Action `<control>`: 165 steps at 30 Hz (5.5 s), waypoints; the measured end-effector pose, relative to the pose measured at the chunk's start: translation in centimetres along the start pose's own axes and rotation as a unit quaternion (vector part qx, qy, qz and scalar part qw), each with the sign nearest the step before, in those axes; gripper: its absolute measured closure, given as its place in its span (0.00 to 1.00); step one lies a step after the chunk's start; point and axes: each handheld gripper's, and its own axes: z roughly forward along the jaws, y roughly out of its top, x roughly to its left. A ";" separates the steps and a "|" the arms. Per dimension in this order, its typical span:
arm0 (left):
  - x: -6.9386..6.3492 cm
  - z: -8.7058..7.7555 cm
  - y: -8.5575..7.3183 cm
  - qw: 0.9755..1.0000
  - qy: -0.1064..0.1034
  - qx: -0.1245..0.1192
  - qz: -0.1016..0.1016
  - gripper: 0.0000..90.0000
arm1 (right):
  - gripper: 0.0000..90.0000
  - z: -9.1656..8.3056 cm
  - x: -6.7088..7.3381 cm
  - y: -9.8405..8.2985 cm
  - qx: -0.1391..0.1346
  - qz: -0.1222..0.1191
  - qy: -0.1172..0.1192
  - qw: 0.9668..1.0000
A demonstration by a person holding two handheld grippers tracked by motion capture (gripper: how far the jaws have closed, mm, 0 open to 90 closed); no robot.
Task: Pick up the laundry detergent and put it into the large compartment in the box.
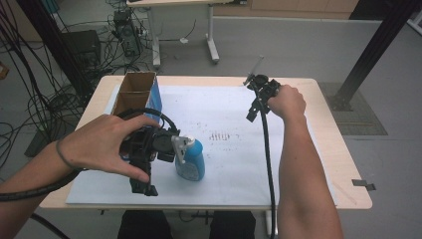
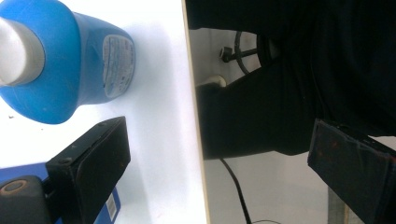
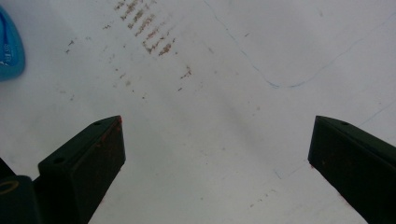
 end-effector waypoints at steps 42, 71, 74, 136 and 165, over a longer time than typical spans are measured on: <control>1.4 -4.8 2.8 0.998 0.056 0.012 0.020 0.07 | 0.04 0.2 -0.5 -0.3 -0.003 0.008 0.004 1.000; 5.3 -4.0 5.0 0.997 0.061 0.016 0.036 0.07 | 0.04 -0.3 -1.2 -1.4 -0.006 0.021 0.002 1.000; 5.4 -3.8 5.1 0.997 0.060 0.017 0.037 0.07 | 0.04 -0.2 -1.2 -1.5 -0.007 0.023 0.003 1.000; 8.2 4.1 5.9 0.997 0.047 0.039 0.041 0.07 | 0.04 0.5 -1.6 -2.4 -0.012 0.035 0.014 0.999; 8.4 4.2 5.4 0.998 0.045 0.032 0.037 0.07 | 0.04 0.5 -1.6 -2.3 -0.014 0.031 0.014 0.999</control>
